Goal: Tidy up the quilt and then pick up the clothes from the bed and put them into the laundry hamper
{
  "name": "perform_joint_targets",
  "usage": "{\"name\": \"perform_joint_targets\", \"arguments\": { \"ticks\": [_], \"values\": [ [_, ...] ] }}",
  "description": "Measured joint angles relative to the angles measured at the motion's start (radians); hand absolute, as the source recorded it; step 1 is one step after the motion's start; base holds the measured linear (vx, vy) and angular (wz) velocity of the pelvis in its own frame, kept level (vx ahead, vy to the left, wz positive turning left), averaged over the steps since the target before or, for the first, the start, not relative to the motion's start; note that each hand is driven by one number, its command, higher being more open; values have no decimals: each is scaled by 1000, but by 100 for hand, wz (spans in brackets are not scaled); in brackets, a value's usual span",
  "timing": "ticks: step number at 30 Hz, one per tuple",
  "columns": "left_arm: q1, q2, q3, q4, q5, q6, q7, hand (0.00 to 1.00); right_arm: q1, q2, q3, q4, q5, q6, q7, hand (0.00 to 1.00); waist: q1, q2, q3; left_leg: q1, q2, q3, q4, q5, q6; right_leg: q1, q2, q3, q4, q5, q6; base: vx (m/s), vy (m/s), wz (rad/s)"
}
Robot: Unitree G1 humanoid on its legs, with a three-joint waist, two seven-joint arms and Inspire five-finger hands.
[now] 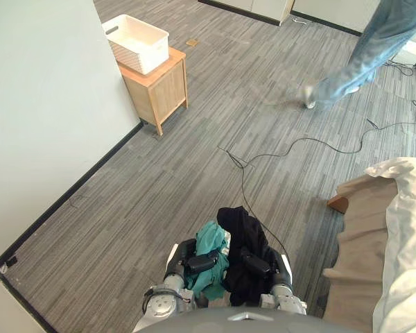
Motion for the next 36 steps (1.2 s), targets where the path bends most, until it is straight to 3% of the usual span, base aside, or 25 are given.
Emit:
{"name": "perform_joint_targets", "arguments": {
  "ticks": [4, 6, 7, 8, 10, 12, 14, 16, 18, 21, 22, 23, 24, 25, 26, 27, 28, 29, 30, 31, 32, 33, 34, 35, 36],
  "values": [
    [-93, -1, -68, 140, -9, 3, 44, 0, -82, -26, 38, 79, 33, 5, -32, 0, -2, 3, -2, 12, 5, 17, -26, 7, -11, 2, 3, 13, -10, 4, 4, -5, -6, -14],
    [-140, -2, -109, 199, -24, 9, 68, 0, -138, -35, 60, 146, 41, 13, -57, 0, -3, 13, -2, 18, 9, 35, -42, -16, -38, 2, 2, 19, -11, 4, 4, -20, -18, -23],
    [-167, -3, -135, 231, -45, 13, 83, 0, -169, -42, 78, 180, 41, 21, -73, 0, 0, 19, 4, 2, 38, 158, 1, -85, -60, 3, 1, 28, -8, 1, 1, -10, -64, -36],
    [-194, -17, -144, 266, -53, 19, 101, 0, -199, -72, 121, 204, 42, 28, -91, 0, 3, 46, 23, -26, 75, 246, 110, -148, -93, 6, 23, 29, 14, -30, -28, 37, -98, -51],
    [-211, -29, -132, 290, -64, 20, 121, 0, -233, -80, 164, 237, 47, 33, -98, 0, 8, 63, 41, -59, 95, 279, 235, -186, -132, 25, 44, 40, 19, -60, -65, 72, -85, -27],
    [-281, -43, -123, 337, -87, 25, 139, 0, -298, -84, 198, 299, 83, 44, -116, 0, -10, 59, 84, -208, 121, 346, 585, -145, -146, 87, 20, 32, -28, -67, -52, 95, -99, 31],
    [-289, -61, -103, 328, -102, 11, 172, 0, -321, -89, 224, 311, 119, 65, -132, 0, 9, 44, 115, -308, 149, 383, 811, -76, -137, 133, -19, 26, -27, -69, -45, 157, -43, 7],
    [-306, -62, -103, 313, -135, -4, 185, 0, -366, -89, 247, 311, 159, 68, -142, 0, 27, 52, 114, -362, 178, 376, 710, -151, -131, 140, -21, 49, -53, -74, -51, 253, -10, -34],
    [-312, -61, -106, 313, -133, -4, 185, 0, -419, -87, 275, 310, 194, 67, -146, 0, 27, 35, 124, -404, 182, 363, 490, -121, -119, 149, -42, 68, -80, -76, -53, 242, 38, -33],
    [-313, -65, -116, 293, -102, -2, 181, 0, -451, -89, 281, 303, 194, 66, -157, 0, 32, 31, 127, -449, 189, 336, 171, 48, -129, 168, -52, 67, -106, -84, -50, 381, 161, -21],
    [-302, -70, -115, 292, -79, -3, 179, 0, -450, -91, 283, 305, 191, 66, -158, 0, 39, 26, 129, -455, 195, 331, 147, 149, -108, 191, -57, 67, -108, -108, -19, 483, 243, -22],
    [-305, -78, -115, 296, -80, 1, 177, 0, -450, -92, 283, 308, 189, 66, -158, 0, 40, 19, 128, -451, 191, 330, 147, 209, -66, 199, -62, 65, -108, -113, -16, 505, 267, -1],
    [-314, -75, -102, 295, -80, 6, 176, 0, -456, -90, 283, 314, 188, 66, -159, 0, 35, -9, 127, -455, 156, 335, 159, 195, -40, 179, -95, 56, -70, -110, -14, 517, 251, 22],
    [-316, -72, -97, 295, -88, 6, 177, 0, -453, -91, 283, 317, 188, 65, -163, 0, 33, -16, 127, -448, 136, 345, 175, 174, -12, 146, -117, 53, 24, -105, -6, 509, 244, 24],
    [-313, -70, -98, 295, -92, 8, 178, 0, -451, -91, 287, 320, 188, 65, -164, 0, 36, -21, 129, -430, 126, 351, 179, 156, -5, 137, -132, 56, 74, -99, 3, 520, 229, 12],
    [-300, -67, -99, 296, -99, 12, 185, 0, -444, -89, 307, 323, 187, 66, -163, 0, 45, -30, 130, -371, 103, 356, 177, 112, 0, 120, -152, 70, 201, -73, 37, 502, 215, -1],
    [-294, -66, -104, 298, -120, 17, 191, 0, -440, -83, 314, 323, 186, 65, -162, 0, 50, -31, 130, -322, 95, 356, 173, 82, 1, 88, -161, 80, 328, -31, 51, 604, 259, 1],
    [-286, -65, -105, 308, -138, 17, 196, 0, -430, -67, 314, 323, 185, 65, -161, 0, 47, -29, 130, -248, 92, 347, 158, 47, 2, 36, -157, 113, 502, 84, 61, 594, 236, 5],
    [-286, -58, -108, 323, -149, 15, 197, 0, -426, -58, 314, 323, 184, 64, -161, 0, 44, -28, 129, -184, 96, 333, 136, 20, 7, -47, -143, 155, 718, 137, 88, 491, 166, 12],
    [-292, -57, -110, 334, -159, 15, 199, 0, -428, -55, 315, 322, 184, 63, -159, 0, 40, -28, 130, -160, 95, 322, 129, 8, 6, -100, -138, 165, 825, 121, 74, 465, 97, 29],
    [-309, -57, -121, 363, -163, 16, 203, 0, -437, -54, 315, 322, 183, 63, -154, 0, 25, -22, 133, -110, 96, 295, 106, -8, 4, -193, -125, 145, 985, 57, 36, 353, 33, 40],
    [-319, -57, -129, 379, -163, 16, 204, 0, -439, -54, 314, 322, 183, 62, -154, 0, 17, -16, 138, -83, 98, 279, 95, -17, 2, -231, -121, 130, 1031, 22, 14, 446, 8, 60],
    [-327, -56, -145, 402, -161, 18, 203, 0, -437, -56, 311, 322, 183, 62, -154, 0, -2, -3, 148, -24, 110, 245, 72, -37, -5, -297, -107, 82, 1057, -48, -23, 452, -41, 67],
    [-340, -57, -157, 421, -161, 21, 203, 0, -432, -59, 309, 321, 183, 62, -154, 0, -19, 12, 158, 27, 132, 217, 64, -62, -13, -349, -91, 36, 1012, -113, -38, 458, -70, 69],
    [-340, -57, -161, 429, -159, 22, 201, 0, -429, -60, 308, 318, 182, 62, -153, 0, -29, 17, 161, 47, 141, 202, 62, -74, -19, -374, -87, 14, 970, -138, -43, 586, -177, 80]
  ]
}}
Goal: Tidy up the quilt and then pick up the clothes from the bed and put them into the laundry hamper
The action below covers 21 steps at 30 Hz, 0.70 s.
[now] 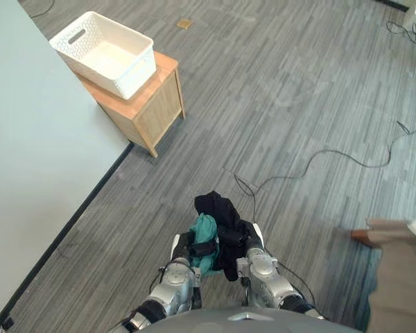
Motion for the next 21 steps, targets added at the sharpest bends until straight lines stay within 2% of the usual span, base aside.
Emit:
{"name": "perform_joint_targets", "arguments": {
  "ticks": [1, 3, 4, 5, 6, 7, 8, 9, 10, 11, 12, 13, 14, 15, 16, 17, 18, 20, 21],
  "values": [
    [-5, 1, -8, 10, 18, 2, -8, 0, 3, -6, -8, -40, -6, -13, 4, 0, -13, 7, 8, 41, 23, -34, -8, -31, -17, -64, -1, -47, -158, -22, -10, 517, -202, 76],
    [-13, 0, -6, 13, 67, 8, -19, 0, -14, -7, -29, -47, -4, -28, 17, 0, -26, 15, 16, 71, 52, -48, -20, -47, -32, -100, -1, -73, -416, 1, 8, 562, -280, 76],
    [-15, 0, -6, 7, 90, 13, -27, 0, -22, -5, -38, -48, -4, -29, 18, 0, -26, 21, 19, 108, 73, -47, -41, -70, -70, -96, -2, -93, -654, 70, 27, 602, -339, 67],
    [-1, 9, -6, -12, 107, 16, -32, 0, -10, 0, -36, -48, -4, -27, 17, 0, -19, 1, 16, 160, 73, -39, -57, -106, -126, -84, -14, -107, -848, 200, 27, 619, -345, 55],
    [2, 8, -6, -12, 114, 20, -35, 0, -9, 3, -35, -46, -5, -26, 18, 0, -22, 4, 16, 190, 86, -38, -64, -126, -144, -74, -15, -114, -834, 339, 30, 663, -328, 1],
    [-6, -6, -2, -11, 115, 26, -41, 0, -33, -11, -36, -38, -15, -21, 22, 0, -19, 54, 15, 211, 141, -7, -61, -124, -160, -99, 28, -123, -750, 315, 20, 660, -306, -28],
    [-14, -4, -3, -15, 115, 23, -54, 0, -46, -9, -52, -38, -45, -21, 19, 0, -26, 65, 18, 211, 161, 19, -18, -95, -179, -116, 44, -125, -662, 250, -8, 766, -356, -36],
    [-20, -6, -5, -15, 115, 23, -60, 0, -44, -10, -61, -38, -49, -21, 18, 0, -31, 65, 18, 206, 169, 25, 30, -80, -179, -113, 48, -127, -623, 210, -19, 721, -391, -6],
    [-23, -14, -2, -17, 115, 19, -77, 0, -26, -15, -86, -38, -75, -20, 17, 0, -49, 67, 19, 154, 199, 18, 249, -30, -184, -49, 66, -142, -592, 132, -28, 595, -339, 6],
    [-20, -16, 1, -17, 115, 18, -87, 0, -17, -16, -93, -38, -83, -20, 18, 0, -50, 69, 20, 118, 213, 14, 367, 18, -183, -8, 77, -142, -609, 116, -33, 714, -359, -7],
    [-4, -23, 21, -22, 115, 17, -100, 0, -8, -18, -96, -39, -83, -21, 18, 0, -45, 77, 23, 26, 247, -16, 632, 140, -210, 97, 112, -132, -687, 101, -47, 472, -154, -27],
    [-1, -25, 29, -30, 113, 17, -102, 0, -1, -19, -95, -42, -84, -21, 17, 0, -43, 85, 28, -28, 258, -28, 783, 128, -217, 149, 137, -123, -728, 95, -57, 677, -194, -66],
    [11, -26, 37, -57, 112, 16, -103, 0, 4, -15, -94, -45, -84, -21, 16, 0, -23, 84, 35, -125, 266, -25, 1022, 71, -208, 234, 171, -88, -784, 89, -68, 427, -66, -81],
    [19, -25, 37, -68, 110, 15, -103, 0, 6, -12, -94, -45, -85, -21, 16, 0, -8, 79, 37, -185, 260, -4, 1108, 35, -203, 288, 182, -59, -819, 84, -73, 529, -69, -109],
    [28, -25, 39, -92, 105, 14, -100, 0, 3, -13, -94, -45, -85, -21, 13, 0, 15, 72, 38, -258, 250, 27, 1129, -3, -184, 344, 189, -19, -867, 84, -74, 530, -27, -88],
    [28, -28, 41, -107, 104, 15, -98, 0, -2, -13, -95, -45, -85, -21, 9, 0, 23, 70, 38, -296, 241, 39, 1108, -19, -174, 365, 190, 3, -886, 87, -69, 535, -8, -104],
    [29, -35, 54, -131, 98, 15, -90, 0, -18, -12, -94, -43, -85, -21, 3, 0, 40, 66, 41, -362, 222, 53, 1034, -46, -170, 404, 188, 49, -925, 90, -65, 526, 59, -105],
    [24, -43, 68, -137, 80, 13, -84, 0, -36, -10, -94, -43, -85, -20, -3, 0, 61, 59, 43, -419, 185, 68, 816, -77, -150, 455, 168, 93, -977, 85, -56, 534, 157, -94],
    [16, -44, 68, -137, 72, 13, -82, 0, -43, -8, -94, -43, -85, -21, -3, 0, 63, 41, 45, -425, 154, 95, 609, -73, -139, 487, 135, 105, -997, 66, -27, 541, 214, -50]
  ]
}}
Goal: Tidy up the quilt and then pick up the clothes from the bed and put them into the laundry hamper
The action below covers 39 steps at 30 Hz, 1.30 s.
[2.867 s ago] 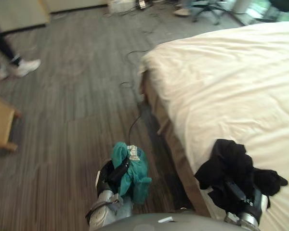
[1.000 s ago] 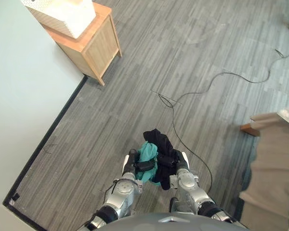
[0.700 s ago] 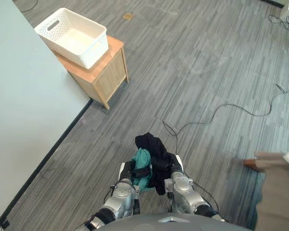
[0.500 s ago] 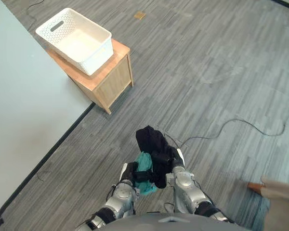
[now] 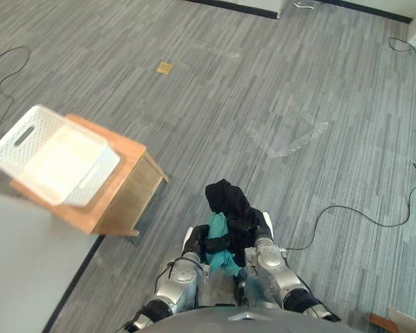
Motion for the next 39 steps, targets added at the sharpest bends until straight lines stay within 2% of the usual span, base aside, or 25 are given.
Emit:
{"name": "perform_joint_targets", "arguments": {
  "ticks": [1, 2, 3, 4, 6, 7, 8, 9, 10, 11, 14, 16, 18, 19, 21, 22, 23, 27, 28, 29, 30, 33, 35, 38, 39],
  "values": [
    [-4, -1, -1, 1, 0, 0, 0, 0, 2, 0, 0, 0, 0, -1, 0, 0, -4, -13, -3, -6, -15, 34, -156, 40, 21, 28, -25, -2, -18, -18, 23, 673, 273, -26],
    [-6, -1, -1, 4, 1, 6, 1, 0, 5, -2, -6, 7, 1, 0, -2, 0, -9, -22, -1, -6, -32, 86, -339, 149, 63, 83, -48, -17, -46, -34, 47, 606, 251, 1],
    [-11, 1, -5, 7, 2, 15, 2, 0, 7, 4, -11, 24, 2, 1, -5, 0, 2, -60, -3, 24, -67, 131, -407, 267, 122, 120, -84, -38, -56, -56, 80, 748, 277, 35],
    [-17, 4, -5, 10, 1, 25, 8, 0, 18, 7, -12, 25, 2, 4, -12, 0, -5, -89, -17, 30, -107, 132, -428, 271, 142, 115, -117, -67, -48, -49, 96, 626, 235, 45],
    [-37, 21, 1, 9, 0, 31, 24, 0, 16, 20, -10, 26, 2, 10, -17, 0, 6, -97, -17, -12, -86, 141, -272, 197, 191, 128, -121, -101, -9, 31, 159, 577, 266, 42],
    [-27, 30, 0, 7, -1, 30, 28, 0, 33, 35, -10, 25, -3, 13, -19, 0, 29, -114, -33, -12, -86, 191, -206, 135, 167, 127, -124, -111, 92, 34, 160, 549, 279, 23],
    [-12, 25, -6, 7, -3, 30, 32, 0, 53, 35, -11, 26, -6, 12, -19, 0, 29, -105, -48, 28, -80, 195, -237, 107, 172, 105, -123, -115, 187, 27, 165, 554, 295, 43],
    [2, 27, -28, 7, -7, 30, 34, 0, 66, 35, -17, 28, -26, 11, -20, 0, 25, -111, -63, 109, -115, 184, -299, 39, 170, 17, -151, -117, 448, 41, 164, 554, 262, 66],
    [1, 33, -44, 9, -11, 31, 34, 0, 67, 38, -22, 30, -39, 16, -17, 0, 25, -140, -62, 184, -178, 164, -362, 28, 181, -93, -207, -89, 728, 85, 158, 553, 235, 74],
    [0, 32, -50, 13, -15, 33, 34, 0, 64, 38, -23, 32, -38, 19, -17, 0, 20, -139, -60, 219, -199, 147, -384, 21, 183, -140, -219, -81, 837, 72, 141, 544, 138, 76],
    [5, 33, -84, 14, -32, 34, 36, 0, 70, 27, -29, 42, -38, 18, -10, 0, -23, -79, -51, 414, -212, 38, -492, 16, 186, -270, -199, -129, 1012, -28, 70, 607, 59, 94],
    [-5, 33, -85, 13, -31, 31, 35, 0, 81, 33, -49, 19, -38, 17, -3, 0, -50, -44, -44, 492, -176, -40, -532, 16, 186, -379, -168, -178, 897, -114, 34, 543, -100, 126],
    [-14, 33, -85, 15, -25, 29, 28, 0, 87, 24, -64, 1, -38, 11, 5, 0, -67, -21, -34, 525, -134, -80, -533, 9, 173, -449, -151, -190, 675, -117, 40, 605, -252, 117],
    [-14, 34, -84, 15, -15, 29, 21, 0, 89, 13, -66, -7, -37, 7, 13, 0, -68, 1, -34, 547, -91, -97, -533, -12, 129, -475, -128, -178, 469, -71, 66, 712, -382, 101],
    [-7, 40, -84, 15, 5, 29, 9, 0, 105, 10, -63, -40, -36, 6, 21, 0, -63, -6, -40, 598, -55, -113, -545, -66, 33, -478, -127, -116, 166, 146, 74, 631, -366, 100],
    [6, 46, -84, 16, 5, 28, -5, 0, 124, 18, -59, -41, -36, 6, 25, 0, -69, -17, -46, 643, -37, -118, -561, -102, -28, -460, -140, -79, 109, 386, 102, 518, -328, 55],
    [-6, 15, -77, 54, 6, 28, -12, 0, 83, -9, -63, -23, -36, 17, 31, 0, -57, 43, -45, 641, 26, -104, -560, -86, -48, -488, -85, -90, 194, 318, 65, 687, -444, 41],
    [-10, 9, -79, 65, 23, 20, -48, 0, 64, -14, -77, -24, -39, 19, 25, 0, -75, 37, -43, 618, 47, -154, -380, 49, -39, -465, -87, -130, 386, 77, 53, 465, -343, 24],
    [-4, 5, -64, 70, 21, 11, -50, 0, 67, -19, -68, -20, -40, 19, 27, 0, -73, 49, -42, 558, 69, -181, -223, 88, -20, -417, -70, -153, 356, 57, 43, 314, -247, 27],
    [11, -1, -39, 71, 6, 0, -54, 0, 71, -24, -39, -17, -42, 20, 33, 0, -66, 57, -42, 462, 99, -217, -21, 222, -20, -330, -42, -170, 280, 55, 39, 478, -248, 15],
    [42, 1, -20, 69, -36, -7, -56, 0, 74, -35, 1, -18, -83, 20, 43, 0, -52, 62, -42, 367, 128, -230, 205, 273, -20, -231, -9, -180, 197, 54, 24, 404, -157, 6],
    [53, -1, -4, 26, -86, -15, -54, 0, 59, -36, 23, -20, -116, 20, 44, 0, -20, 60, -41, 223, 120, -150, 410, 139, -3, -122, 3, -182, 114, 49, -1, 373, -116, -4],
    [62, -3, 9, -7, -103, -19, -46, 0, 29, -36, 35, -19, -117, 21, 43, 0, -1, 53, -37, 145, 80, -83, 359, 76, 4, -62, 2, -182, 58, 48, -9, 395, -53, -5],
    [64, -7, 38, -41, -133, -20, -42, 0, -19, -36, 80, -19, -119, 22, 43, 0, 32, 56, -39, 99, 22, 67, 59, 19, 27, 12, -9, -208, 7, 44, 6, 408, 55, 8],
    [60, -9, 38, -41, -144, -19, -40, 0, -26, -38, 89, -20, -119, 22, 42, 0, 33, 47, -39, 103, 8, 228, -138, 72, 59, 47, -17, -267, -1, 20, 30, 451, 100, 61]
  ]
}}
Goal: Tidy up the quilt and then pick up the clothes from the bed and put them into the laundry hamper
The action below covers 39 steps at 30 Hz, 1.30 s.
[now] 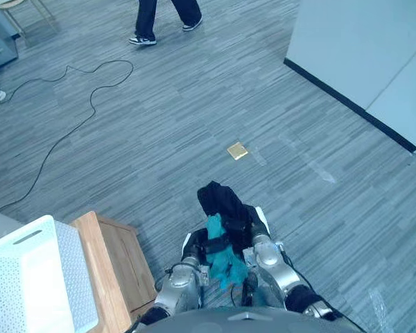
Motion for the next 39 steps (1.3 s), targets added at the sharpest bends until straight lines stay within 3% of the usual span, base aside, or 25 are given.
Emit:
{"name": "perform_joint_targets", "arguments": {
  "ticks": [1, 3, 4, 6, 7, 9, 10, 12, 13, 15, 17, 18, 19, 20, 21, 22, 23, 24, 26, 28, 29, 31, 33, 35, 39],
  "values": [
    [0, -1, -2, -3, -10, 1, 2, 0, 0, 0, 0, 1, 0, 0, -2, 0, -1, 6, -4, 10, 3, 101, -73, 50, 52, 18, 2, -27, 1, -15, 12, 461, 104, 140],
    [-13, 2, -2, -11, -11, 9, 9, 0, -10, 1, -2, 3, 0, 0, -7, 0, -13, -45, -14, 50, -37, 340, -136, 28, 181, 57, -23, -163, 1, -38, 29, 489, 103, 193],
    [-8, 3, -2, -22, -12, 10, 13, 0, -13, 1, 3, 3, -3, 0, -6, 0, -3, -56, -19, 54, -53, 382, -144, 9, 226, 72, -23, -200, -1, -39, 32, 418, 75, 151],
    [-8, 1, -1, -39, -9, 22, 20, 0, -30, 1, 6, 6, -34, 0, -6, 0, 5, -61, -22, 94, -104, 358, -197, -33, 270, 103, -30, -249, 60, -49, 51, 411, 60, 142],
    [-5, 3, -1, -43, -9, 27, 22, 0, -28, 1, 7, 7, -38, 0, -3, 0, 11, -59, -24, 141, -138, 305, -260, -42, 251, 73, -61, -269, 237, -68, 81, 403, 59, 147],
    [0, 9, -3, -46, -9, 28, 22, 0, -18, 0, 7, 7, -39, -4, 0, 0, 10, -64, -28, 201, -164, 223, -320, -43, 201, -25, -125, -263, 574, -37, 94, 447, -6, 138],
    [0, 11, -7, -48, -9, 32, 22, 0, -12, -1, 5, 6, -39, -8, 0, 0, 9, -80, -33, 237, -190, 137, -351, -43, 171, -109, -166, -203, 796, -40, 73, 584, -162, 182],
    [11, 13, -35, -49, -9, 32, 31, 0, 13, -15, -18, 6, -49, -9, 8, 0, -25, -81, -38, 290, -196, -43, -363, -43, 148, -211, -178, -137, 959, -83, 8, 540, -278, 262],
    [23, 18, -41, -48, -8, 31, 28, 0, 37, -34, -32, -2, -70, -20, 24, 0, -41, -71, -46, 306, -176, -142, -362, -39, 128, -271, -173, -110, 965, -104, -10, 457, -326, 287],
    [38, 23, -36, -49, -5, 15, 19, 0, 71, -75, -28, -62, -28, -19, 99, 0, -42, -63, -49, 307, -152, -260, -358, -28, 107, -357, -180, -55, 920, -136, -4, 357, -355, 219],
    [51, 46, -36, -48, 4, 0, 14, 0, 145, -89, -21, -127, -40, -71, 96, 0, -43, -71, -52, 306, -112, -403, -355, -33, 25, -425, -171, 133, 659, -136, 20, 350, -506, 221],
    [60, 59, -36, -49, 4, -4, 14, 0, 154, -58, -24, -129, -39, -68, 93, 0, -44, -92, -65, 289, -109, -456, -346, -44, -4, -418, -159, 256, 516, -118, 47, 297, -624, 211],
    [80, 86, -41, -64, 6, -9, 12, 0, 170, -18, -29, -129, -35, -64, 94, 0, -48, -135, -75, 254, -133, -526, -320, -68, -57, -400, -166, 401, 367, -60, 78, 246, -655, 202],
    [80, 71, -50, -50, 16, 1, 17, 0, 175, -7, -47, -96, -34, -47, 93, 0, -44, -109, -65, 235, -120, -584, -267, -84, -87, -352, -159, 296, 366, -77, 110, 222, -606, 191],
    [87, 65, -57, -61, 20, 4, 16, 0, 193, -7, -60, -93, -34, -40, 89, 0, -54, -96, -71, 209, -139, -588, -219, -80, -80, -319, -169, 255, 362, -53, 146, 275, -516, 216],
    [114, 56, -59, -88, 35, -1, 8, 0, 232, -18, -71, -110, -28, -40, 87, 0, -67, -77, -77, 183, -168, -612, -166, -44, -57, -337, -127, 308, 482, -40, 167, 161, -325, 218],
    [130, 55, -50, -96, 36, -6, -1, 0, 254, -22, -69, -137, -28, -44, 87, 0, -66, -45, -89, 181, -124, -628, -185, -89, -64, -372, -62, 397, 494, -99, 100, 129, -339, 206],
    [137, 68, -38, -109, 36, -9, -4, 0, 257, -12, -65, -141, -28, -45, 88, 0, -62, -68, -100, 186, -130, -651, -212, -104, -81, -354, -75, 421, 399, -85, 101, 41, -326, 174],
    [121, 58, 4, -72, 35, -7, -8, 0, 245, -14, -68, -116, -29, -27, 90, 0, -37, -54, -100, 158, -84, -713, -216, -76, -108, -318, -62, 316, 380, -75, 104, 112, -328, 147],
    [141, 45, 34, -73, 34, -16, -9, 0, 247, -13, -68, -117, -29, -27, 90, 0, -35, -39, -111, 143, -41, -637, -244, -35, -103, -267, -58, 225, 329, -72, 94, 96, -212, 128],
    [144, 36, 46, -74, 33, -18, -10, 0, 254, -13, -68, -117, -30, -27, 90, 0, -35, -41, -111, 140, -20, -519, -243, -13, -82, -223, -72, 171, 292, -68, 79, 107, -176, 155],
    [156, 14, 77, -75, 25, -19, -13, 0, 269, -10, -68, -118, -30, -27, 90, 0, -39, -32, -112, 118, 74, -41, -104, -26, -43, -85, -87, 44, 204, -67, 61, 125, -87, 162],
    [171, 6, 109, -101, 21, -20, -13, 0, 280, 0, -59, -124, -30, -27, 94, 0, -35, -46, -117, 121, 92, 98, -75, -19, -23, -32, -95, 12, 146, -58, 69, 114, 42, 75],
    [199, 17, 142, -144, 21, -25, -13, 0, 281, 5, -34, -150, -36, -28, 100, 0, -32, -66, -124, 122, 77, 135, -110, -13, -14, -7, -97, -12, 86, -30, 75, 121, 66, 35],
    [208, 50, 155, -161, 23, -26, -23, 0, 281, 39, -41, -159, -39, -28, 116, 0, -31, -110, -125, 178, -19, 142, -282, 65, 8, 24, -129, -46, 18, -2, 84, 95, 42, 25]
  ]
}}
